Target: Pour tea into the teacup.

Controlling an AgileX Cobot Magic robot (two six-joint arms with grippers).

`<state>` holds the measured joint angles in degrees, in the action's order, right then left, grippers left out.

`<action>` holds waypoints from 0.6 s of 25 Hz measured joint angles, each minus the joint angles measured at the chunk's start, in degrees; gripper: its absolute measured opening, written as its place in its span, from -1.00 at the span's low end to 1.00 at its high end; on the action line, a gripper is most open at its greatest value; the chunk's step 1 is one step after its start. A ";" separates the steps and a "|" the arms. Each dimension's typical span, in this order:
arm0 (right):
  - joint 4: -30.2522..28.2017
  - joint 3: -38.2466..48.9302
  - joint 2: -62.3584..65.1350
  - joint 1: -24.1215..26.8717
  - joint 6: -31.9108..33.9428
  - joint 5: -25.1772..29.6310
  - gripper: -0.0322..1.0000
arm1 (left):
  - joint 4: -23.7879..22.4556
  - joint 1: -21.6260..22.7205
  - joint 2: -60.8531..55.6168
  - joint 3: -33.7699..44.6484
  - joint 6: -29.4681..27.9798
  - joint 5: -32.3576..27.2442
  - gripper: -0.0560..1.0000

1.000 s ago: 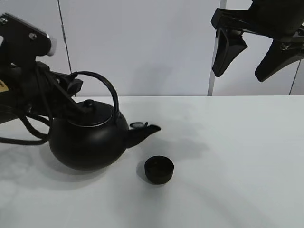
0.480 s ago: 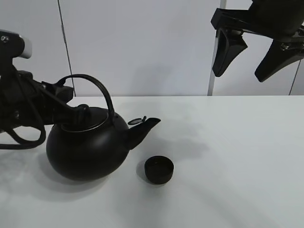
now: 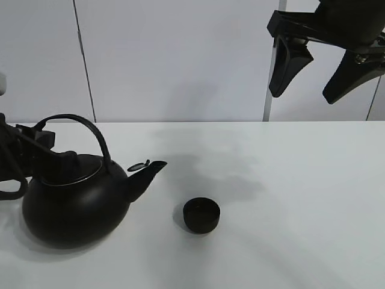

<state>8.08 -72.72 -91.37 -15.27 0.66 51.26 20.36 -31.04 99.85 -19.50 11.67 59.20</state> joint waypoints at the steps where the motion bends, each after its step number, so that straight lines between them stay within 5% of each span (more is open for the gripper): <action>1: 0.00 0.00 0.00 0.00 0.00 0.00 0.12 | 0.20 0.50 0.00 0.20 0.00 0.00 -0.70; 15: 0.05 0.00 0.00 0.00 0.00 -0.05 0.12 | -0.64 0.78 -0.63 4.04 0.00 2.64 -0.70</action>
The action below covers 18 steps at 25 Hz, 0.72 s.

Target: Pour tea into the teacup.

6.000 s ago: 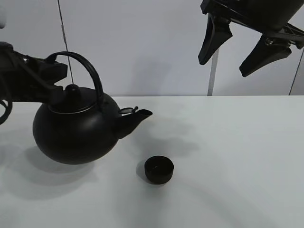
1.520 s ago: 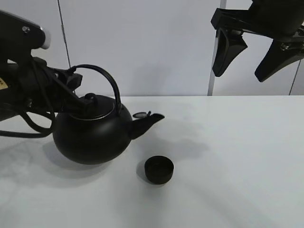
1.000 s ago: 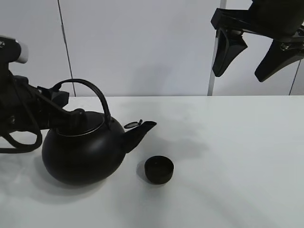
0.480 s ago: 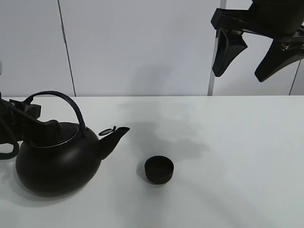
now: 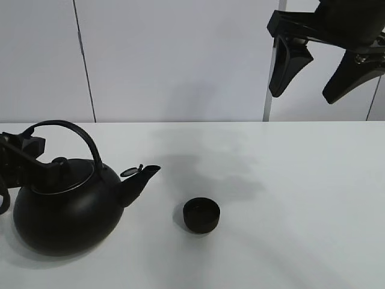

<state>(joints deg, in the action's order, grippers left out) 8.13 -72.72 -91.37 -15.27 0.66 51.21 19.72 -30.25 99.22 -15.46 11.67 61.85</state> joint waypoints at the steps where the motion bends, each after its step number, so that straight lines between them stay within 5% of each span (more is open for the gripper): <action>1: 0.00 0.00 0.00 0.00 0.00 0.00 0.12 | -0.06 0.00 0.00 0.06 0.00 0.07 -0.70; 18: 0.00 0.00 0.00 0.00 0.00 0.00 0.12 | -0.72 0.00 -0.77 4.68 -5.16 3.36 -0.29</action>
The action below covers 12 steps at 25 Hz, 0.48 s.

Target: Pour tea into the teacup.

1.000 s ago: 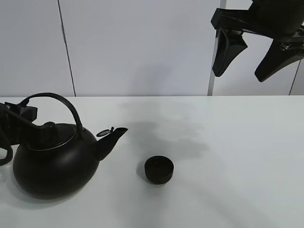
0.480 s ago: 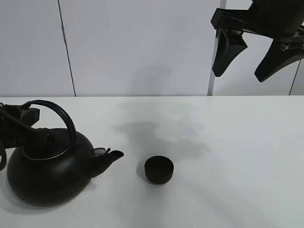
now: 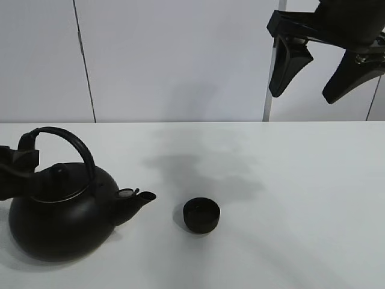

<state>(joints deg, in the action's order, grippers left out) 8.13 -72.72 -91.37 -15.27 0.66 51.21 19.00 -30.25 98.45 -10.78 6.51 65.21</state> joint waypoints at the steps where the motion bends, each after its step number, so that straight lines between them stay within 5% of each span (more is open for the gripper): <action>1: 0.00 0.00 0.00 0.00 0.00 0.00 0.12 | -0.05 0.00 0.00 0.74 -1.08 0.00 -0.27; 12: 0.00 0.00 0.00 0.00 0.00 0.00 0.12 | -6.75 0.07 -3.34 3.84 -13.32 0.13 0.01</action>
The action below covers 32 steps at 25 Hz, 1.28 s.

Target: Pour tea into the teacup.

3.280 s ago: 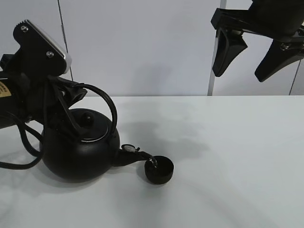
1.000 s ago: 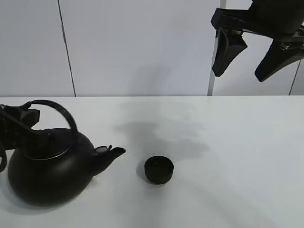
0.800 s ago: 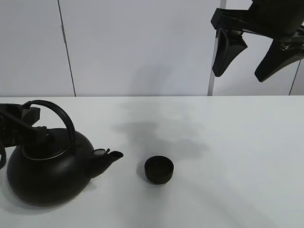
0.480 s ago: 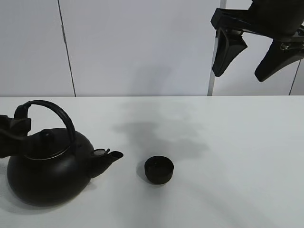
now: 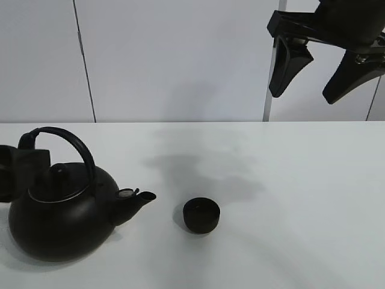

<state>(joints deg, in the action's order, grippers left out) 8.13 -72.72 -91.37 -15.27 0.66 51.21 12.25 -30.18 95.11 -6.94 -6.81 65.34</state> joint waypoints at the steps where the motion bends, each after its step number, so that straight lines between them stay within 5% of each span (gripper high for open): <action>1: 0.00 0.00 0.00 0.00 0.00 0.00 0.12 | -0.12 0.00 -1.23 0.12 0.00 0.00 0.01; 10: 0.00 0.00 0.00 0.00 0.00 0.00 0.12 | -1.21 0.02 -16.65 -1.17 -1.26 -1.95 0.01; 12: 0.00 0.00 0.00 0.00 0.00 0.00 0.12 | -1.46 0.02 -19.45 -4.38 -1.89 -10.00 0.01; 18: 0.00 0.00 0.00 0.00 0.00 0.00 0.12 | -4.49 0.02 -22.96 -22.12 -2.02 -46.63 0.01; 22: 0.00 0.00 0.00 0.00 0.00 0.00 0.12 | -6.28 0.02 -23.02 -34.33 -2.02 -64.44 0.01; 25: 0.00 0.00 0.00 0.00 0.00 0.00 0.12 | -6.50 0.02 -23.02 -41.42 -2.36 -74.73 0.01; 32: 0.00 0.00 0.00 0.00 0.00 -0.04 0.12 | -6.58 0.02 -19.52 -48.37 -7.80 -88.07 0.01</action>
<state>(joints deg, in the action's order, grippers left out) 8.13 -72.72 -91.37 -15.27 0.66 51.17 5.67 -30.16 75.59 -55.31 -14.60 -22.73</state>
